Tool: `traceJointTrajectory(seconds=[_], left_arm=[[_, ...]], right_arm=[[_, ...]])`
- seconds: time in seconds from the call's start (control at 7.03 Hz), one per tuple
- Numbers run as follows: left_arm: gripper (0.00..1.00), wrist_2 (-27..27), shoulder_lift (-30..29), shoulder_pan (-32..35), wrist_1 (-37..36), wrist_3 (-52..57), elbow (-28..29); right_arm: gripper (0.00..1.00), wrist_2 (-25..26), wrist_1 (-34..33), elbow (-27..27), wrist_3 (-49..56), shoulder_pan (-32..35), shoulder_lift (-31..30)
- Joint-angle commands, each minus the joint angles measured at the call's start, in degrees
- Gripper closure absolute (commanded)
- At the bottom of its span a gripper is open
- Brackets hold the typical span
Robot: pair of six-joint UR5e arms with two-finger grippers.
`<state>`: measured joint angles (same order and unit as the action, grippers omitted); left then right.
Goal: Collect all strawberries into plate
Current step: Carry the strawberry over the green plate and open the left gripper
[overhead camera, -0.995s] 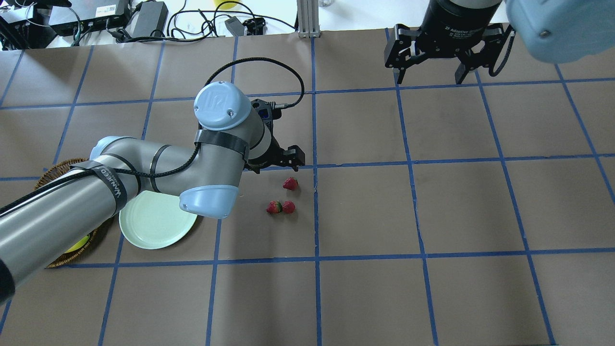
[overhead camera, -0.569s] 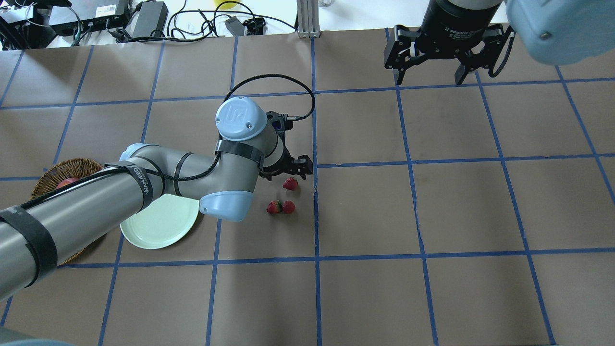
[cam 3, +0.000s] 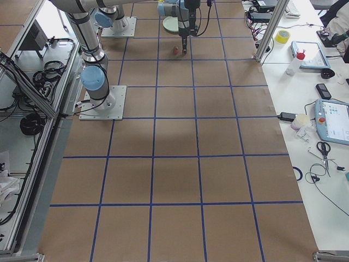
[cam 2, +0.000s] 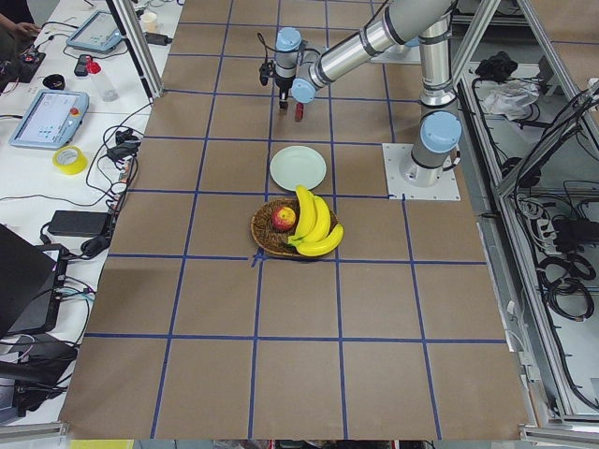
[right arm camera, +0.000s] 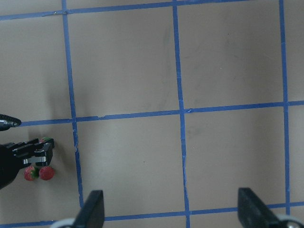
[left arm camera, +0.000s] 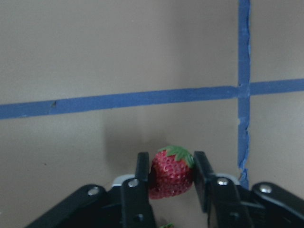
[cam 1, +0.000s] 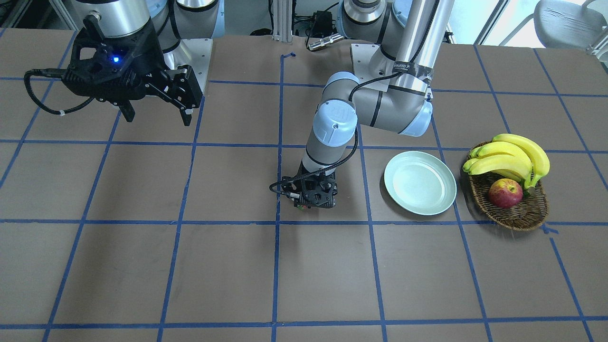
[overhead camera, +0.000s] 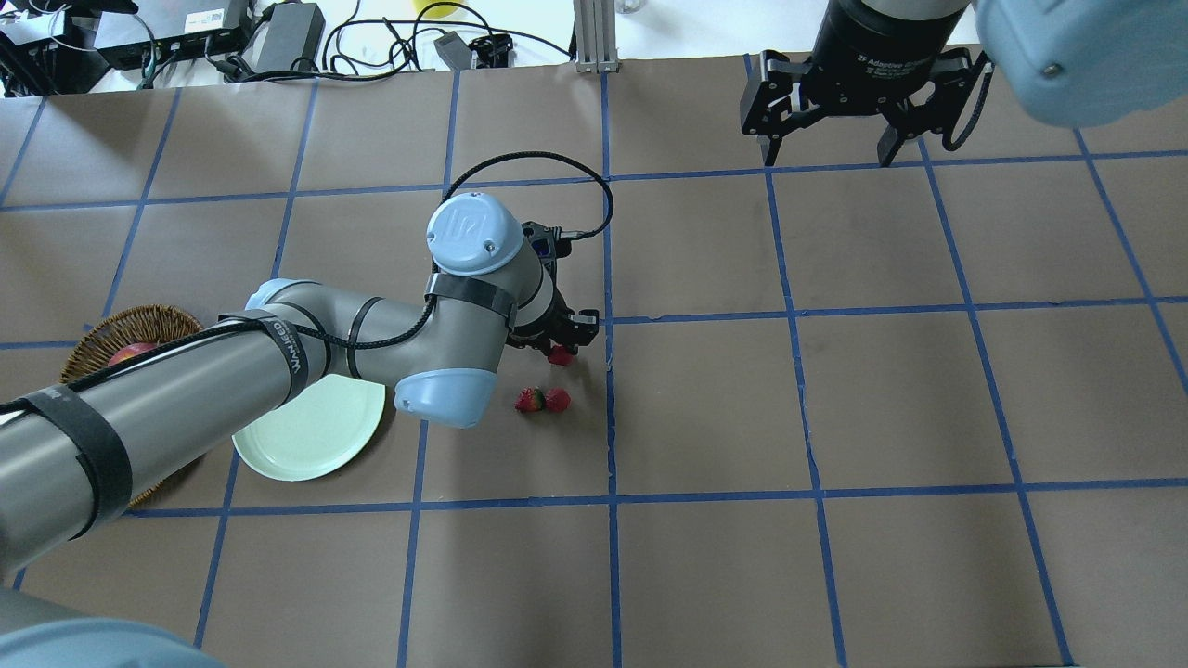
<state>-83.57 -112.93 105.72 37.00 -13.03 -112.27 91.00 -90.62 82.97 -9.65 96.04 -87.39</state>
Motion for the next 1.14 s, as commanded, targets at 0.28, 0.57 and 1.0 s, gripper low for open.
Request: traceJointTrajectory(seconds=[0.28,0.57,1.0], left_arm=[[1.0,-8.26,6.21,-7.32,24.05,7.18,12.21],[1.0,-10.03,8.07,-17.77,28.39,15.8,10.42],[1.0,-14.91,8.51,-25.99,25.51,20.15,1.73]], right_arm=[[0.0,0.06,0.18,0.0,0.15,0.03,0.03],[0.0,0.59,0.53,0.0,0.15,0.03,0.03],[0.0,0.49,0.62,0.09,0.24,0.12,0.03]])
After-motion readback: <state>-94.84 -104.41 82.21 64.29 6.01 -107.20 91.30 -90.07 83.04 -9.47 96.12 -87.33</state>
